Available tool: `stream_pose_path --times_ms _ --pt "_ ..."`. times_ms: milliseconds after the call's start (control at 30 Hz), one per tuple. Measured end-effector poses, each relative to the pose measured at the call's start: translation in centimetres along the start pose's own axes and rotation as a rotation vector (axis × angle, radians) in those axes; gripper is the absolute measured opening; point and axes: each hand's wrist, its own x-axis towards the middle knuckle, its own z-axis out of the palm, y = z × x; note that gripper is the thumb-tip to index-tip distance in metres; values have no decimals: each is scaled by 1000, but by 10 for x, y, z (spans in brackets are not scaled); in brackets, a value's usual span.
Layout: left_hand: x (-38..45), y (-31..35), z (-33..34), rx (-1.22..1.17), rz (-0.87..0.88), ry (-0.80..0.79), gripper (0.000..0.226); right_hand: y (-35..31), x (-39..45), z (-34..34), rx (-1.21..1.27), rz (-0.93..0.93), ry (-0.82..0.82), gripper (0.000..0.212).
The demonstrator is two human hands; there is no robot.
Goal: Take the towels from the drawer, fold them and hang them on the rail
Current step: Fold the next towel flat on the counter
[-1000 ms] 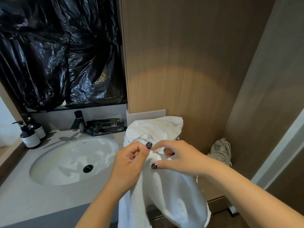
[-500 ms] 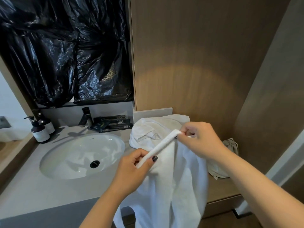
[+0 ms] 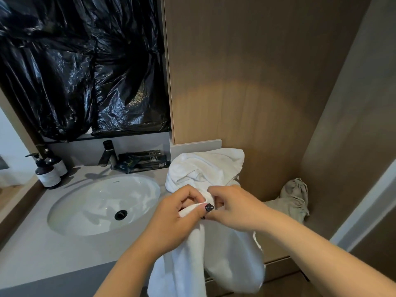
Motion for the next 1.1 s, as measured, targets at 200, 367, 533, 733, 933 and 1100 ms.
stream_pose_path --times_ms 200,367,533,733,933,1100 --pt "-7 -23 -21 81 -174 112 19 17 -1 -30 240 98 348 33" --pt "-8 -50 -7 80 -282 96 24 17 2 -35 155 106 371 29" --pt "-1 -74 -7 127 -382 212 36 17 14 -48 232 174 586 28" --pt "-3 -88 -12 171 -413 389 31 27 18 -68 208 247 814 17" --pt "14 -44 -12 149 -204 295 35 19 8 -25 -333 27 267 79" --pt "25 -10 -13 246 -33 130 32 8 19 -6 -221 -74 59 50"
